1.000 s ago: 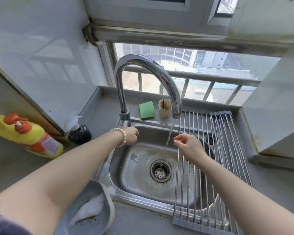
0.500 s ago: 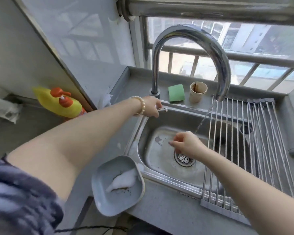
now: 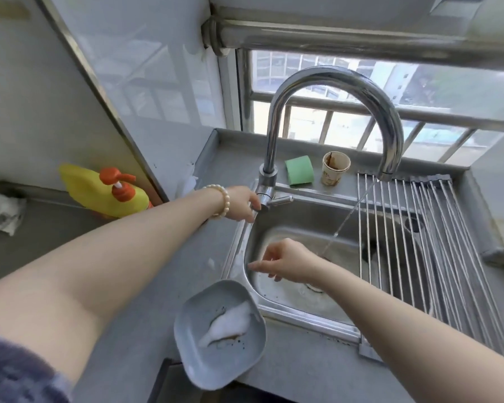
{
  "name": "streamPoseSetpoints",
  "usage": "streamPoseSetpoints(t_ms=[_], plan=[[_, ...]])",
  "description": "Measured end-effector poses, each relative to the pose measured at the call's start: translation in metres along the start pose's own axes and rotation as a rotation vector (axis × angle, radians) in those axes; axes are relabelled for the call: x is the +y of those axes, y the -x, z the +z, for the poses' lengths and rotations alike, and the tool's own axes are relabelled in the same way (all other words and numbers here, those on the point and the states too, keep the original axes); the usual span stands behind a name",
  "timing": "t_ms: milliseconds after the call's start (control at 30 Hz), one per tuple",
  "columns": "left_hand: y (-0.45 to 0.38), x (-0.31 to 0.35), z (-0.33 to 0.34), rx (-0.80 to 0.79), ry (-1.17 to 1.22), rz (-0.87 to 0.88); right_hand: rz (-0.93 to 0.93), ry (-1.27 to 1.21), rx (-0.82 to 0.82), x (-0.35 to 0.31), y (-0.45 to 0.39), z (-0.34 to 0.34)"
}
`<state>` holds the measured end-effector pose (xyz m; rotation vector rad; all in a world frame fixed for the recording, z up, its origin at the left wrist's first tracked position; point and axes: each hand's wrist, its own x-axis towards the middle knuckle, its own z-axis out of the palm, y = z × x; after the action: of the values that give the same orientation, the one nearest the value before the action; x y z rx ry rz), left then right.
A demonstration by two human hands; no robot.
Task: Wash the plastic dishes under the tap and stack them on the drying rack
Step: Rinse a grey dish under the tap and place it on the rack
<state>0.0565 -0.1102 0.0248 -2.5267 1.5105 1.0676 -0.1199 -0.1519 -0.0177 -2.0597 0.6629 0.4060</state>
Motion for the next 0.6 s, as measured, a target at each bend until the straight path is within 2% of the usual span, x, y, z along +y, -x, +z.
streamPoseSetpoints(t_ms=[100, 267, 400, 600], plan=[[0.000, 0.001, -0.002, -0.016, -0.007, 0.029, 0.025, 0.155, -0.123, -0.008, 0.005, 0.015], [0.001, 0.001, -0.004, -0.039, -0.021, 0.062, 0.090, 0.199, -0.184, -0.011, 0.005, 0.038], [0.008, -0.006, -0.003, -0.049, -0.026, 0.055, 0.127, 0.085, -0.164, -0.006, 0.007, 0.050], [0.019, -0.027, 0.006, -0.079, 0.026, 0.008, 0.138, 0.040, -0.188, -0.007, 0.010, 0.042]])
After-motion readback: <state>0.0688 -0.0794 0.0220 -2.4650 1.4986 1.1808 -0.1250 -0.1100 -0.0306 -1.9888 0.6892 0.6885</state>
